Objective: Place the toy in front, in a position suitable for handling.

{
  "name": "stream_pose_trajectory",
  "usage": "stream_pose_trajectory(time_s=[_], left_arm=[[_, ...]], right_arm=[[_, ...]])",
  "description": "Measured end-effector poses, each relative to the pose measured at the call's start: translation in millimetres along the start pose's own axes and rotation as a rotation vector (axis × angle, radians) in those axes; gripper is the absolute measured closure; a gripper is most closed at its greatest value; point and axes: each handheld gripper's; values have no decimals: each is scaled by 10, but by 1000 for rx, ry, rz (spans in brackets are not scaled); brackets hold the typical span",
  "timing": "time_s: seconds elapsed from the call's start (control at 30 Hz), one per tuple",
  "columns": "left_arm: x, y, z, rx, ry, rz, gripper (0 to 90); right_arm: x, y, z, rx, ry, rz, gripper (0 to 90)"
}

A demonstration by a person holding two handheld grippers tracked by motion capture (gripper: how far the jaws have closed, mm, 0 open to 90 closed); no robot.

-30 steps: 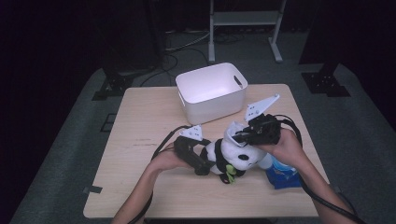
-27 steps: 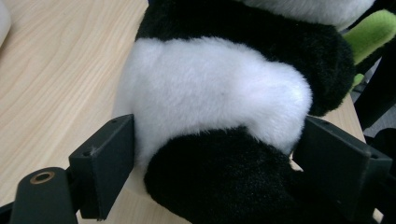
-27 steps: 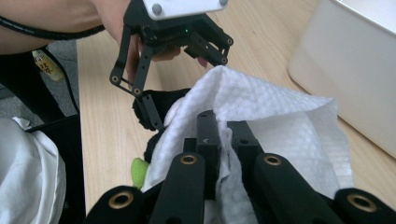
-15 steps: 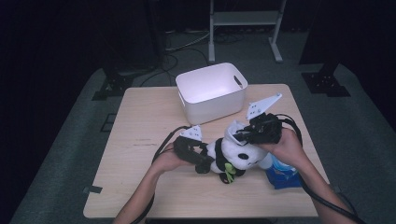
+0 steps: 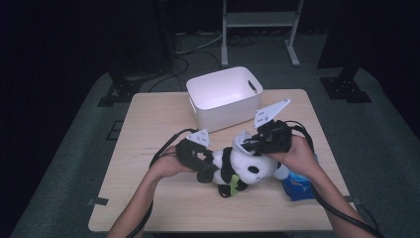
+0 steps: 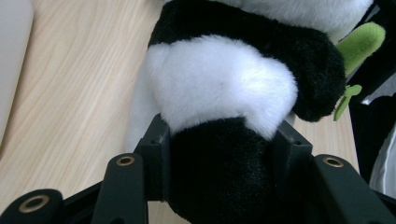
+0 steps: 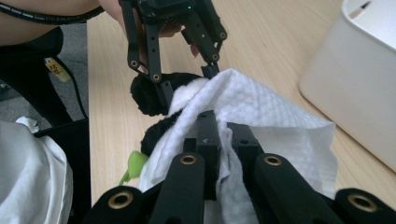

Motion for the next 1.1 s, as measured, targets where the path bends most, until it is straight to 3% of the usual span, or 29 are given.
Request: stream_pose_trajectory(time_s=[0.27, 0.5, 0.7, 0.83, 0.97, 1.1], left_arm=[[-11, -36, -83, 2, 47, 21, 489], [-13, -53, -82, 6, 42, 16, 464], [-66, -63, -22, 21, 4, 16, 434], [-144, -93, 13, 4, 25, 32, 425], [-122, -75, 2, 14, 9, 21, 419], [-143, -84, 6, 12, 12, 25, 410]], right_arm=[[-69, 35, 197, -53, 13, -16, 847], [35, 14, 243, -75, 22, 6, 847], [118, 5, 318, -80, 44, 29, 847], [65, 71, 499, -60, 102, -6, 846], [42, 59, 503, -63, 69, -6, 845], [3, 101, 500, -51, 71, -22, 844]])
Point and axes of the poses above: each handheld gripper's, and its own axes: z roughly forward along the jaws, x roughly out of its underside, y roughly to its left, and after that the axes turned 12 degrees about y, right-handed
